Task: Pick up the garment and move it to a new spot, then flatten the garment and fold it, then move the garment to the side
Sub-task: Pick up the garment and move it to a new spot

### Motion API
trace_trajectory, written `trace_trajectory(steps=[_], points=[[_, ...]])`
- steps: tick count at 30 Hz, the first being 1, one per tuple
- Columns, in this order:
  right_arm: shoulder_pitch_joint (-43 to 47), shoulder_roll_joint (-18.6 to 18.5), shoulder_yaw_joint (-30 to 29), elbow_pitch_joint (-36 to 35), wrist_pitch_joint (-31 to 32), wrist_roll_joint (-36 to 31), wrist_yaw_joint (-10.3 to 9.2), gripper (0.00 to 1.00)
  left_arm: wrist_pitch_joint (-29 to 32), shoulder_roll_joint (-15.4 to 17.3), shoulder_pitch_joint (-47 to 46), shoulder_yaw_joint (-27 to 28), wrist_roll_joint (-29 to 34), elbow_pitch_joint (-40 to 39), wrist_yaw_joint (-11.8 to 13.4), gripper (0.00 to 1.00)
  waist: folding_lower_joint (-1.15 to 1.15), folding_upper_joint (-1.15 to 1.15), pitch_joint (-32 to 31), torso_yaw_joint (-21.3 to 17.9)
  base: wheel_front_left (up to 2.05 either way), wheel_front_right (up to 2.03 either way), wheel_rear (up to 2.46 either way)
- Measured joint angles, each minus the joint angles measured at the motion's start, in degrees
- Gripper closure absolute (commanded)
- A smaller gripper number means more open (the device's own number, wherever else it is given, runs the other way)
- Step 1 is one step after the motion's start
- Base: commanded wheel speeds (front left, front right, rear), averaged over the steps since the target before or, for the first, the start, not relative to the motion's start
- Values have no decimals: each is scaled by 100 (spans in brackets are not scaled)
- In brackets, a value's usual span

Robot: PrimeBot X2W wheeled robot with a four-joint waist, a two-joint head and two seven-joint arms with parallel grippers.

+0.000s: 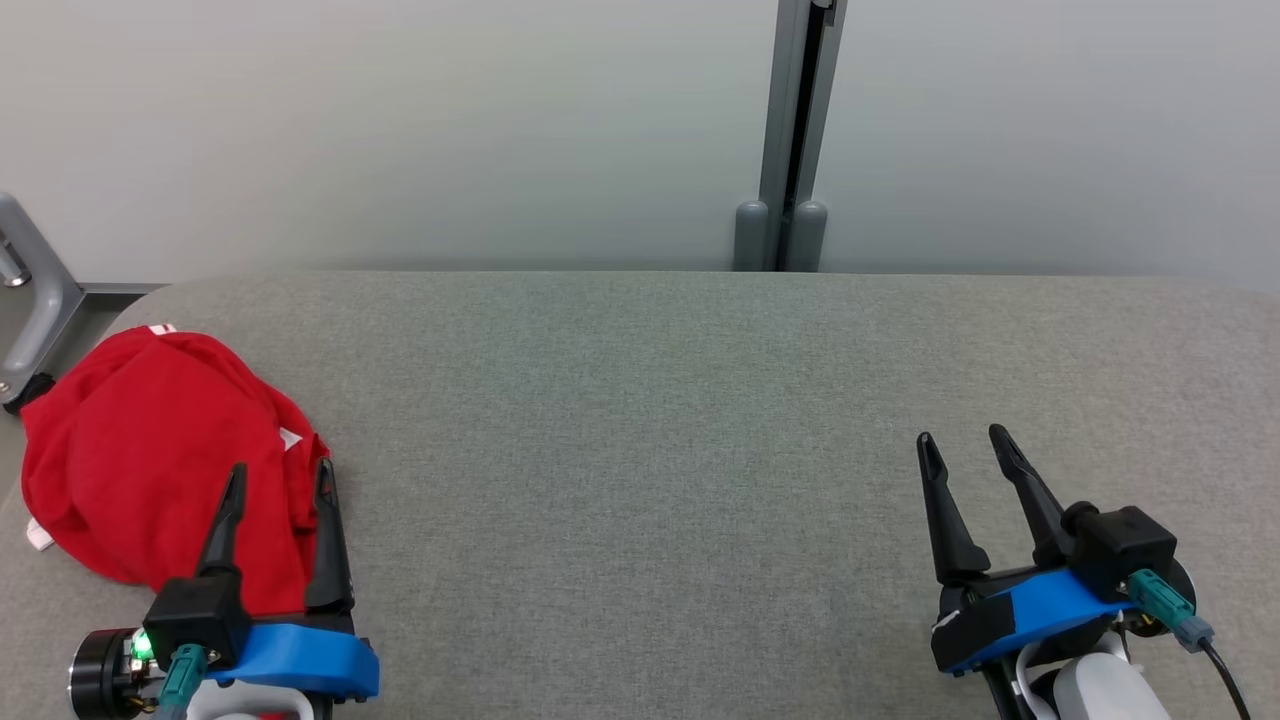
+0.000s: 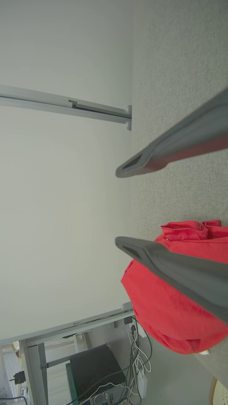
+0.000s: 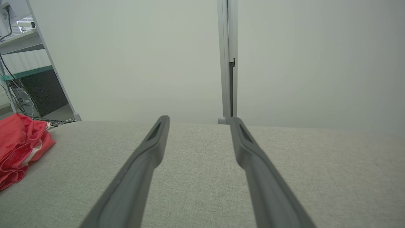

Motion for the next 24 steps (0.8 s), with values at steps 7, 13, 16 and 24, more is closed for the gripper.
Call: trace_trajectory(steps=[7,13,16,24], points=[[1,-1,43,13,-4,14,1,0,-4,31,-13,21,10,58,11,0,0,0,15,150,0,0,0],[1,-1,53,7,-5,21,0,0,-5,91,-71,73,15,91,71,0,0,0,53,394,0,0,0],[0,-2,60,4,-5,22,0,0,-5,108,-108,115,7,97,104,0,0,0,80,549,0,0,0],[-29,-1,63,-9,-5,22,0,0,-5,178,-118,200,-12,114,164,0,0,0,173,1006,0,0,0]])
